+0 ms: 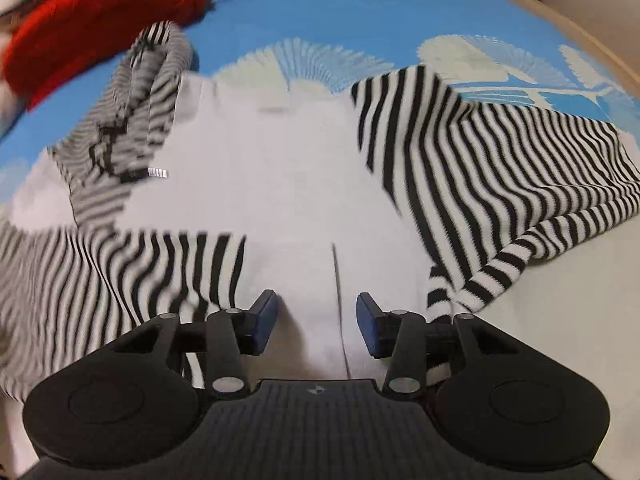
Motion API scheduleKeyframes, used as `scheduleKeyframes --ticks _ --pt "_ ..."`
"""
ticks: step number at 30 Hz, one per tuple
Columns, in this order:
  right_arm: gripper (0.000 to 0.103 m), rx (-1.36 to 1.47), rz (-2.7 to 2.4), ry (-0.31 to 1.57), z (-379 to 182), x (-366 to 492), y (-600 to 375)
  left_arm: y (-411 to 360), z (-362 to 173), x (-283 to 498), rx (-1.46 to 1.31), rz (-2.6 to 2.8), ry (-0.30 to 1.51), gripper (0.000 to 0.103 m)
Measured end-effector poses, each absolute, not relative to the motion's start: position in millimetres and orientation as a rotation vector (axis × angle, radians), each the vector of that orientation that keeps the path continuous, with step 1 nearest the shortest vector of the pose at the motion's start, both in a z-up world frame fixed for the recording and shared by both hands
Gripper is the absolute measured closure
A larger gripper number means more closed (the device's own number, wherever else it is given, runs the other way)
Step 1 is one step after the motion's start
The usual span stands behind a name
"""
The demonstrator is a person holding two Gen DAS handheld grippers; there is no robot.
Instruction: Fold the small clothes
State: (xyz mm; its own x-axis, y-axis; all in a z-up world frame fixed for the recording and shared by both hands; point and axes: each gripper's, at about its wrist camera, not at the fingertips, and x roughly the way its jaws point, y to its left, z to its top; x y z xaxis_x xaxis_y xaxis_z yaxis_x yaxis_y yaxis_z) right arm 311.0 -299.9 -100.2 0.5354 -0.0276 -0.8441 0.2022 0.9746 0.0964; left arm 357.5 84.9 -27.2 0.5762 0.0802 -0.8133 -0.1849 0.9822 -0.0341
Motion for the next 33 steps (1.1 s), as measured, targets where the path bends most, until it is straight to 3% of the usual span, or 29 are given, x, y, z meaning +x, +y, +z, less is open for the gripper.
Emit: scheduleKeyframes --ticks 2,3,6,11,13,16,22,26,30,33 --pt "0.091 0.145 -0.098 0.982 -99 316 -290 86 -28 358 -0.118 0.155 0.946 0.062" --pt "0.096 0.135 -0.083 0.966 -96 315 -288 86 -28 358 -0.117 0.156 0.947 0.062" --pt "0.097 0.197 -0.086 0.881 -79 312 -292 87 -29 358 -0.119 0.156 0.948 0.062" --pt "0.097 0.221 -0.079 0.560 -20 295 -302 86 -30 358 -0.121 0.135 0.949 0.062" --pt "0.096 0.217 -0.155 0.612 -30 301 -310 83 -33 358 -0.114 0.121 0.958 0.062" --pt "0.089 0.288 -0.220 0.843 -65 317 -329 79 -39 358 -0.112 0.112 0.983 0.062" --pt "0.088 0.286 -0.156 0.794 -59 306 -326 68 -48 357 -0.117 0.027 1.017 0.062" --pt "0.089 0.282 -0.113 1.020 -97 319 -325 65 -90 361 -0.066 0.049 1.209 0.062" --pt "0.085 0.274 -0.127 0.955 -82 317 -328 55 -72 355 -0.036 0.026 1.127 0.061" --pt "0.084 0.314 -0.177 1.025 -89 324 -344 42 -87 356 0.022 -0.001 1.171 0.052"
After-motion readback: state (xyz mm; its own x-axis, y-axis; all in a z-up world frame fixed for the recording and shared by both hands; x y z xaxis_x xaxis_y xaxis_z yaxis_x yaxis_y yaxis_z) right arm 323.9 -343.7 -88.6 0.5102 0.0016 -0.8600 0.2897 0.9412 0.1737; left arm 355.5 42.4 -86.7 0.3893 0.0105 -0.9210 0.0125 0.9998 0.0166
